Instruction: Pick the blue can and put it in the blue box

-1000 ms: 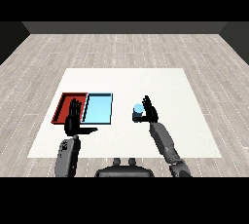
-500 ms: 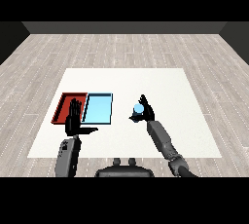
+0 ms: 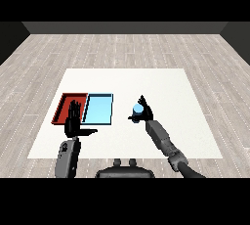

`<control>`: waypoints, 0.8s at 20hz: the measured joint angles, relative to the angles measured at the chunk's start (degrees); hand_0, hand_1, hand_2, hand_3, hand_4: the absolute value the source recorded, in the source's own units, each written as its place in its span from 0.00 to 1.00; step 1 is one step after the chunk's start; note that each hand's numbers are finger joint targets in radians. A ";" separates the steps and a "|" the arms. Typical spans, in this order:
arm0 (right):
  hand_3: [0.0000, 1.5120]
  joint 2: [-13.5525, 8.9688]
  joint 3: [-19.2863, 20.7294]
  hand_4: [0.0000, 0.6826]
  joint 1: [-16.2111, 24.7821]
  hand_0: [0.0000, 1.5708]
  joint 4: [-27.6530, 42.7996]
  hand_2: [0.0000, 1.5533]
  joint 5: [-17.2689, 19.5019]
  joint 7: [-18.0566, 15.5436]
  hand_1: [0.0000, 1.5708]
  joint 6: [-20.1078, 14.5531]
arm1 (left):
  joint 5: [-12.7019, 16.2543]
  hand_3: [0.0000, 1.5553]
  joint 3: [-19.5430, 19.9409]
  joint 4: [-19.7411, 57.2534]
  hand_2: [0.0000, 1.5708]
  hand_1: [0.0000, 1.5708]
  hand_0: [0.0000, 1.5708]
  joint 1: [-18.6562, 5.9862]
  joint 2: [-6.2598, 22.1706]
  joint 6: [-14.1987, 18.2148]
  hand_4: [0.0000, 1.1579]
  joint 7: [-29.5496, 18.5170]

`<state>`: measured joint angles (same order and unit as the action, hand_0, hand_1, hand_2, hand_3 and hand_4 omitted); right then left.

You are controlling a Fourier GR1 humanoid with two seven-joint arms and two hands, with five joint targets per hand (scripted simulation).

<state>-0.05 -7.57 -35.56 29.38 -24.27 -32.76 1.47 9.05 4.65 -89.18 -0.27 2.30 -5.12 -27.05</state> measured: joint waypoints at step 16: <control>0.93 -0.14 -3.54 0.96 -0.28 0.96 5.06 0.94 3.79 6.13 0.96 -11.92 | 0.68 0.00 -0.47 -1.11 0.00 0.00 0.00 -0.90 0.09 -0.27 0.00 2.18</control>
<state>-0.19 -11.11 -35.84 34.44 -20.48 -26.63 -10.45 9.73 4.18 -90.29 -1.18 2.39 -5.38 -24.86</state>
